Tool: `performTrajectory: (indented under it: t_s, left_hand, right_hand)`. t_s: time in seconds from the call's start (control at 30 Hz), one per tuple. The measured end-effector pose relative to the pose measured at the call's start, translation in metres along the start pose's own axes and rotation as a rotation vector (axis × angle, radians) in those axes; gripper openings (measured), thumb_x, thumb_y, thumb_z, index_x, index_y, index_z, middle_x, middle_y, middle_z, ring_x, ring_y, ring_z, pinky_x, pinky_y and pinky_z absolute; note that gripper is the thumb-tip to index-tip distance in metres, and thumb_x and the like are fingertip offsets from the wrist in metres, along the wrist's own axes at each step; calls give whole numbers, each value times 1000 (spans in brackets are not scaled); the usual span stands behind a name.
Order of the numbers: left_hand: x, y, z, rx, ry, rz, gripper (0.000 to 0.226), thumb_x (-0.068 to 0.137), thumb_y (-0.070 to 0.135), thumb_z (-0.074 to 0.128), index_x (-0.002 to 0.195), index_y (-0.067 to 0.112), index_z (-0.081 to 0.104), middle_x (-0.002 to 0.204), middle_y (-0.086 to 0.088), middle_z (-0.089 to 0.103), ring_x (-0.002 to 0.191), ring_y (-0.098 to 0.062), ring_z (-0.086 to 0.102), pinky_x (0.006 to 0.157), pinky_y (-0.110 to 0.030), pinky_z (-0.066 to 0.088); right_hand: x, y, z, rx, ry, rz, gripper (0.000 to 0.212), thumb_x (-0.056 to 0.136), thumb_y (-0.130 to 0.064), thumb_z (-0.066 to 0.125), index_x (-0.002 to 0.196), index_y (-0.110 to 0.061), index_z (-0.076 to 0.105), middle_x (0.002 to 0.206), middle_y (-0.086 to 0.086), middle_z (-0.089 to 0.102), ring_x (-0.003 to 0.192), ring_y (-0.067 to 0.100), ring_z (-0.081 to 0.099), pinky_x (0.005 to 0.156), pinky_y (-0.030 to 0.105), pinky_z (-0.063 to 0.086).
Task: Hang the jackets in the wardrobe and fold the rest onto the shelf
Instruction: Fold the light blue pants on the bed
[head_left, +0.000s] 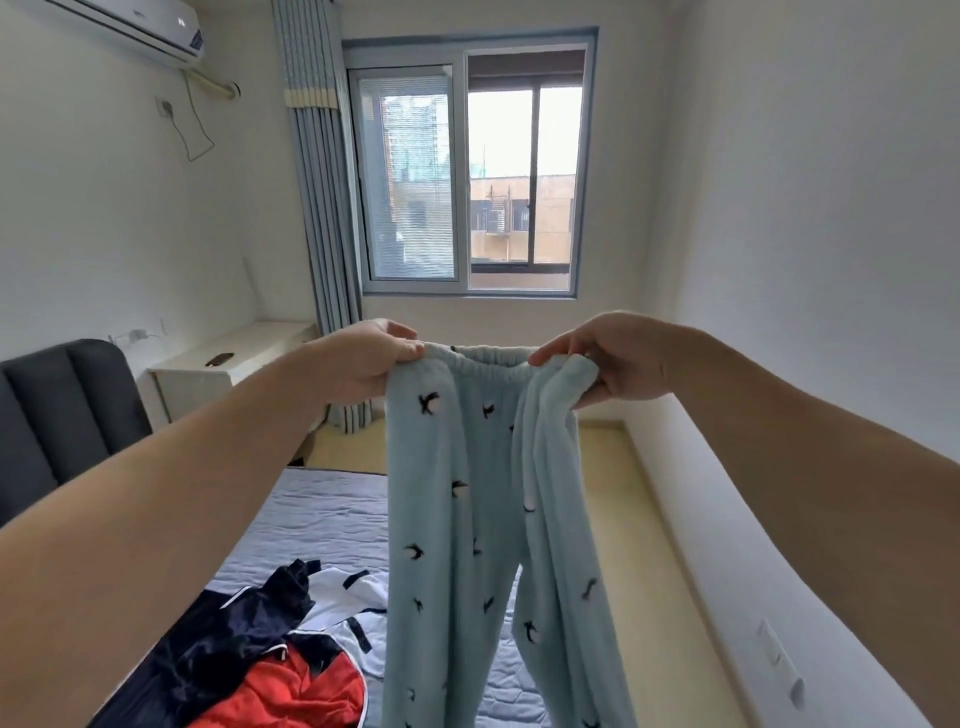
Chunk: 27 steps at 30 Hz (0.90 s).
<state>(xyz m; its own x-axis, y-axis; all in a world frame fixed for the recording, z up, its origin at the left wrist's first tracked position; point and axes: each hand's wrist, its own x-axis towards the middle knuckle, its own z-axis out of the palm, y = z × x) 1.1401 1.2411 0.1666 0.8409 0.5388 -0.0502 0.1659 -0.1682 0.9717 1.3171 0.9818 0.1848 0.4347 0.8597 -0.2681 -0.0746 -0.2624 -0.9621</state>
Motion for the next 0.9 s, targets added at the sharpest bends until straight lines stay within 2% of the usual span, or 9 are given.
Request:
performTrajectory:
  t_s: [0.1,0.2,0.27,0.37,0.53,0.7,0.8,0.83,0.9]
  left_hand:
    - [-15,7,22,-87,-69,59,16,98,8,62,112,14,65,107,-14,66,84,-23,72,78,-40,63]
    - [-30,12,41,-62,-67,181,15,100,4,59,95,11,71,100,-10,67,95,-27,62,97,-45,53]
    - [-38,14,51,-23,-66,220,14,99,3,60,93,9,71,102,-11,68,98,-27,60,100,-48,49]
    - [-45,16,59,6,-60,234,7,95,10,68,98,7,73,110,-14,70,99,-25,64,102,-48,52]
    - [-53,21,53,12,-29,250,35,89,33,72,112,7,72,115,-17,72,100,-27,68,95,-46,57]
    - [-63,18,48,30,-87,226,66,76,58,66,120,9,69,118,-15,71,112,-31,68,99,-45,55]
    - [-70,15,55,230,-23,304,56,74,60,71,111,17,70,105,-7,70,97,-19,67,77,-28,60]
    - [-70,14,55,312,11,334,48,76,54,77,107,18,70,99,-8,69,91,-16,65,72,-29,60]
    - [-68,12,55,463,61,370,40,78,41,84,102,13,72,98,-14,70,85,-19,63,78,-40,58]
  right_hand:
    - [-1,-1,15,-77,-7,-39,49,98,12,32,95,-1,80,108,22,72,91,31,75,70,38,63]
    - [-3,-2,28,-360,6,-77,38,85,21,58,109,-3,76,108,19,75,97,33,74,76,38,63]
    - [-3,0,36,-606,67,-116,30,82,3,78,111,-4,74,98,14,77,89,27,76,72,35,63]
    - [0,5,48,-876,276,-309,26,80,-29,85,92,-7,76,77,4,78,67,13,74,53,20,53]
    - [-2,9,54,-667,422,-586,27,81,-26,84,94,-4,77,69,5,66,51,1,53,51,17,44]
    - [-5,12,62,-513,434,-655,21,89,-26,76,95,-5,74,73,4,59,66,14,51,62,30,45]
    - [-3,14,69,-471,462,-676,13,89,-26,76,89,-13,73,71,-5,60,66,10,52,64,28,46]
    - [-1,14,70,-475,459,-681,14,90,-27,76,88,-13,72,71,-4,60,67,10,52,65,29,46]
    - [0,16,72,-513,451,-693,18,90,-27,75,88,-9,72,71,-1,59,67,13,51,65,30,45]
